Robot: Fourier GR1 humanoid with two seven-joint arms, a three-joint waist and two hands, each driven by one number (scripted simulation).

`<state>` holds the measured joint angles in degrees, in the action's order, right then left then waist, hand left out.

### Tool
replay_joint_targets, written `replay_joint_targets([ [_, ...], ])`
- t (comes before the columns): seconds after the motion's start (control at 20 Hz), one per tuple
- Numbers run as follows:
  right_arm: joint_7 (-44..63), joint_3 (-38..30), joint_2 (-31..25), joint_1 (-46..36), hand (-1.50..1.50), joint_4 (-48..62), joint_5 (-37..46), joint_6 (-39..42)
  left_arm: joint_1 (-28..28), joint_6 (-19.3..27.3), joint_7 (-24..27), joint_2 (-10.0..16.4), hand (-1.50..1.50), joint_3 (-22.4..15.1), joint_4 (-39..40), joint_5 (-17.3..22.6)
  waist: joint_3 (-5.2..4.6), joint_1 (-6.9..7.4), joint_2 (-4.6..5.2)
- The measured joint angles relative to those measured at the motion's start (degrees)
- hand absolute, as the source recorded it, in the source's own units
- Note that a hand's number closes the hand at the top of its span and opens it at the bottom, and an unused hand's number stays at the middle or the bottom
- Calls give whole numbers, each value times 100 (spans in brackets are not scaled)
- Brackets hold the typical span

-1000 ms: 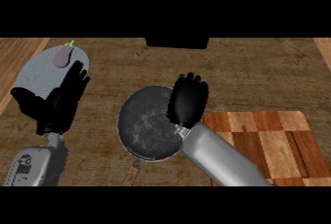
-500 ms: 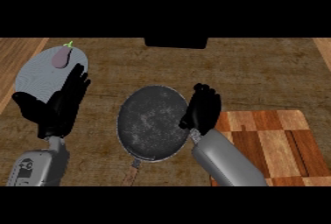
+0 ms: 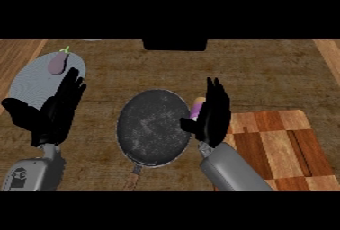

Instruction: Pick the can from the cutting board and place it in the pan

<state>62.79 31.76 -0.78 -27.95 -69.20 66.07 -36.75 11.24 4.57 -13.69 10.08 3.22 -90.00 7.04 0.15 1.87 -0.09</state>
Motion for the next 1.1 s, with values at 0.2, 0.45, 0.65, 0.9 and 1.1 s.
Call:
replay_joint_targets([
  [0.2,-149,8,15,582,-150,-670,48,-863,-101,-12,30,59,0,107,13,37,-3,-148,-35],
  [0.45,-210,516,39,1774,-150,-1748,244,-1722,-226,33,55,81,0,183,-43,26,-8,-285,-61],
  [0.65,-336,1196,53,2924,-150,-2664,522,-2214,-318,34,23,95,0,192,-160,24,-10,-325,-62],
  [0.9,-706,2105,1,4519,-150,-3359,1263,-2736,-273,34,40,68,0,199,-91,11,-15,-331,-38],
  [1.1,-885,2500,-33,5339,-150,-3616,1730,-3021,-256,-35,101,56,0,224,-23,37,-15,-286,-18],
])
